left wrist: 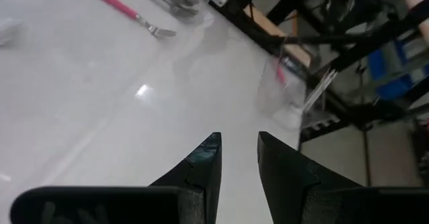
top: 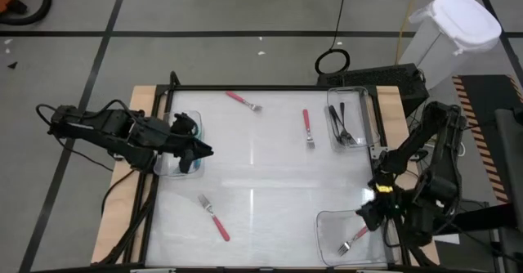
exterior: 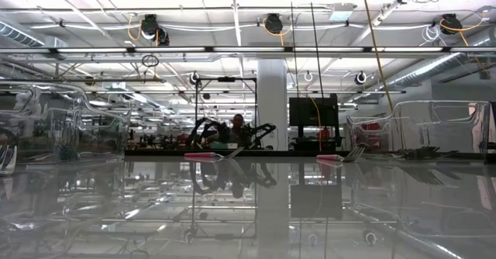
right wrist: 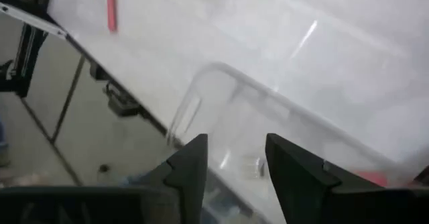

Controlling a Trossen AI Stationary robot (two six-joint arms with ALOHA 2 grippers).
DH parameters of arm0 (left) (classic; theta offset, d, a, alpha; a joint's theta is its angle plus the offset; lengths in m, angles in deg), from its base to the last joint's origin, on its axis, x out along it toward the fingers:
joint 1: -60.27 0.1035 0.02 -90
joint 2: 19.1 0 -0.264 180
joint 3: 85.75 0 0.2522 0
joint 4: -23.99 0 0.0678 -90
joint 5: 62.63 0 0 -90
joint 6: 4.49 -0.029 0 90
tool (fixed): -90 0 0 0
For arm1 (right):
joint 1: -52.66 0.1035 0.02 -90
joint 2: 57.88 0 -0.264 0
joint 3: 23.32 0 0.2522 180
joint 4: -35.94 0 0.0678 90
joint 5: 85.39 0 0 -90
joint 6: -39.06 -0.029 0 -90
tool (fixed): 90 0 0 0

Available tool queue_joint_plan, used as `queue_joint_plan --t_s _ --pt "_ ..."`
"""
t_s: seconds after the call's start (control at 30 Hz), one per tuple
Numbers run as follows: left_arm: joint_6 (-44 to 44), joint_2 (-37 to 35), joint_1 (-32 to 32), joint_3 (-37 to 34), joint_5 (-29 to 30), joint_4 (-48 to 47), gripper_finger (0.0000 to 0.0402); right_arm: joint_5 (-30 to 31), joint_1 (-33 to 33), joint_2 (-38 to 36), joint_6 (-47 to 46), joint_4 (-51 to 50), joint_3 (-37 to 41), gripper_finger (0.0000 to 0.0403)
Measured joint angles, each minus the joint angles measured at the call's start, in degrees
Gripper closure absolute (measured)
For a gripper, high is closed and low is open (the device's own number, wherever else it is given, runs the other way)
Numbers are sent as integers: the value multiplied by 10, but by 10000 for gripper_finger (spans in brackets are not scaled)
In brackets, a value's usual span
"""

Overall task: Sort silverware by color (type)
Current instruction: Put the pink fork into the bottom right transparent bin

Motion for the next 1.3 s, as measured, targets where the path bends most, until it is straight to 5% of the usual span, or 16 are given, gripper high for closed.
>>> queue_joint_plan --t_s 0.43,0.67,0.93,1.3 --pt "78 93 -38 0 12 121 304 14 -104 -51 255 -134 -47 255" --pt "50 172 -73 10 -14 142 304 13 -112 -89 349 -141 -47 255" --pt "-184 310 -86 212 -22 -77 304 68 -112 -110 409 -141 -47 255" --pt "-307 473 -80 410 -94 -301 304 131 -112 -89 308 -113 -47 255"
